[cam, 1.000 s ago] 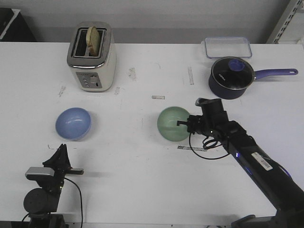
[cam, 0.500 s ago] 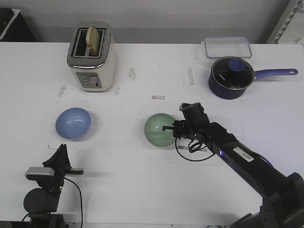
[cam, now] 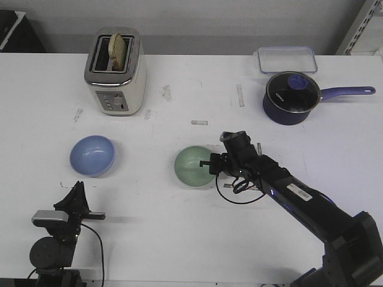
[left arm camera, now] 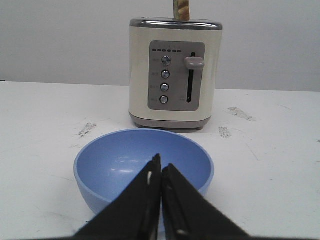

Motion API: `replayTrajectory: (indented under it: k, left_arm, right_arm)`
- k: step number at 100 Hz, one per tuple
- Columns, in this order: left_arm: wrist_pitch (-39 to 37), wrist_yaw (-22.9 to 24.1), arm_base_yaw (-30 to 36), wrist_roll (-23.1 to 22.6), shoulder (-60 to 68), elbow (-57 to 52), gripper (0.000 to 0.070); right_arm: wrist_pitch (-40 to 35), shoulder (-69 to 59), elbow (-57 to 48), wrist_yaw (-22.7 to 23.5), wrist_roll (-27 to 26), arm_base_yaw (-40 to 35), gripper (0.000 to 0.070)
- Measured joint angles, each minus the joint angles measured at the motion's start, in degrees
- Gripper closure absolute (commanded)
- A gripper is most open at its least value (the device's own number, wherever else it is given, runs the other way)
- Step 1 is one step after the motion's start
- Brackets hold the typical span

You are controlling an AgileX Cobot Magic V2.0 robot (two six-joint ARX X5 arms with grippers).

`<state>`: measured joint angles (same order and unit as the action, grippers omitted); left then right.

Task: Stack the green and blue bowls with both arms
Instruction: 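Grip the green bowl rim and slide it toward the table center, then release the green bowl and retract the right gripper to rest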

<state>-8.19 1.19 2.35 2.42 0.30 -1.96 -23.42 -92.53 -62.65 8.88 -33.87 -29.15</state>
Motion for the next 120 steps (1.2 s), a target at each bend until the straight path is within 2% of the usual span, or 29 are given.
replayTrajectory:
  k: [6, 10, 25, 36, 43, 56, 64, 72, 81, 97, 120]
  left_arm:
    - [0.00, 0.00, 0.00, 0.00, 0.00, 0.00, 0.0699]
    - [0.00, 0.02, 0.00, 0.00, 0.00, 0.00, 0.0699]
    - [-0.02, 0.00, 0.00, 0.00, 0.00, 0.00, 0.0699]
    - [0.00, 0.00, 0.00, 0.00, 0.00, 0.00, 0.0699]
    - [0.00, 0.00, 0.00, 0.00, 0.00, 0.00, 0.0699]
    - [-0.02, 0.00, 0.00, 0.00, 0.00, 0.00, 0.0699]
    - [0.00, 0.00, 0.00, 0.00, 0.00, 0.00, 0.0699]
    - [0.00, 0.00, 0.00, 0.00, 0.00, 0.00, 0.0699]
    - [0.00, 0.02, 0.00, 0.00, 0.00, 0.00, 0.0699]
    - [-0.02, 0.00, 0.00, 0.00, 0.00, 0.00, 0.0699]
    - [0.00, 0.00, 0.00, 0.00, 0.00, 0.00, 0.0699]
  right_arm:
    - [0.15, 1.66, 0.00, -0.22, 0.22, -0.07, 0.0351]
    - [0.39, 2.99, 0.00, -0.92, 0.46, -0.07, 0.0326]
    - [0.59, 7.85, 0.00, -2.27, 3.02, 0.90, 0.0327]
    - [0.57, 10.80, 0.00, -4.81, 8.94, 1.57, 0.0333]
    - [0.55, 13.07, 0.00, -7.87, 14.05, 1.95, 0.0394]
    - [3.76, 18.14, 0.96, -11.15, 25.27, 3.02, 0.0607]
    - [8.04, 21.51, 3.82, -11.39, 31.30, 4.35, 0.0654]
    - [12.70, 24.17, 7.43, -11.50, 35.17, 6.62, 0.0688]
    - [17.49, 26.34, 11.08, -10.60, 37.05, 9.60, 0.0688]
    - [23.56, 31.63, 17.22, -7.08, 36.79, 16.09, 0.0688]
    - [30.14, 40.19, 27.89, -7.21, 34.38, 23.04, 0.0688]
